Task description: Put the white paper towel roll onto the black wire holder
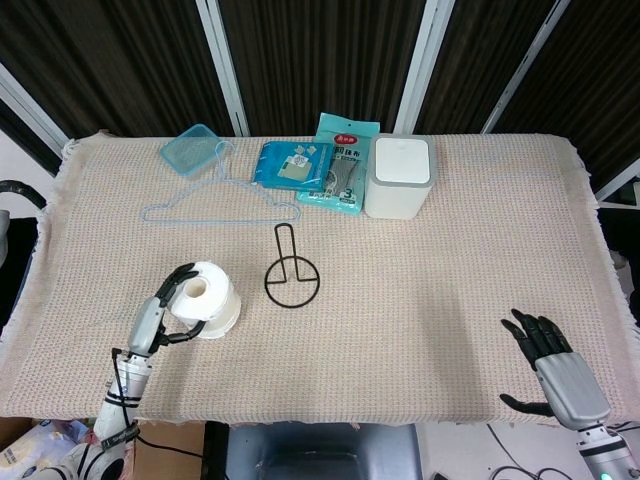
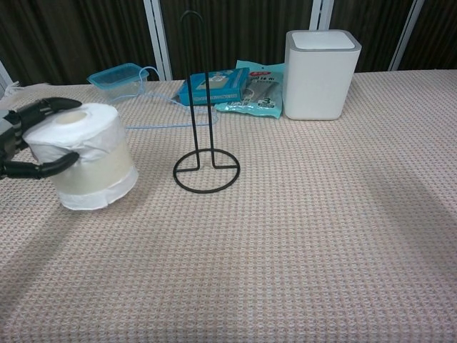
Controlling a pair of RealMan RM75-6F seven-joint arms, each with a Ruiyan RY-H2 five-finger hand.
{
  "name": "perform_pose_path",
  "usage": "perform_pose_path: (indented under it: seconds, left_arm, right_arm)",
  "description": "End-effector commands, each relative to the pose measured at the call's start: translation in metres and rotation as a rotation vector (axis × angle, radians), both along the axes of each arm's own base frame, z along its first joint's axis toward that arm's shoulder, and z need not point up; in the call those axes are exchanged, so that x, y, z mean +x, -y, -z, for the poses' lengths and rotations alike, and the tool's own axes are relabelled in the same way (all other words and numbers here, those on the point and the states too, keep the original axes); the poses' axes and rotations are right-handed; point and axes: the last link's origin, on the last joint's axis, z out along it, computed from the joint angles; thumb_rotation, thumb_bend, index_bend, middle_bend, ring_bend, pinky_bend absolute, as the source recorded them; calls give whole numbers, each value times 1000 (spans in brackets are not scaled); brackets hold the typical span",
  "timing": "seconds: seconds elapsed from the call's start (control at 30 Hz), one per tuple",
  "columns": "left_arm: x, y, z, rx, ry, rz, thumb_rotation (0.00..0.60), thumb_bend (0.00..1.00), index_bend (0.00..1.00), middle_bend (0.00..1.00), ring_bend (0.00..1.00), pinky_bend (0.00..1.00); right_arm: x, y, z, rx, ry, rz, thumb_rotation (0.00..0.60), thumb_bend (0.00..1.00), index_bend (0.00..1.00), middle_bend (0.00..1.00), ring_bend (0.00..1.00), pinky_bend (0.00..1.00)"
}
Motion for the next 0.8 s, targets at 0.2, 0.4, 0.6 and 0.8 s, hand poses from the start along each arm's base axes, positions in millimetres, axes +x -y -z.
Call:
perform_pose_path:
  seconds: [0.2,0.4,0.6,0.8]
  left_arm:
    - [62,-12,-72,230,66,165,600,422,185,281,367,632]
    - [128,-31,-110,235,103,238,600,418,161,272,366,629]
    - [182,-52,-133,187,196,256,600,416,153,270,366,634]
    - [209,-71,-127,82,264,218,600,415,151,267,366,633]
  right_arm:
    - [1,-2,-2,3,8,-7,600,136,0,0,0,0]
    - [1,-3,-6,-7,21,-8,600,136,0,0,0,0]
    - [0,-4,-12,-22,34,-7,600,136,0,0,0,0]
    - [-2,-3,-19,-40,51,0,600,136,0,0,0,0]
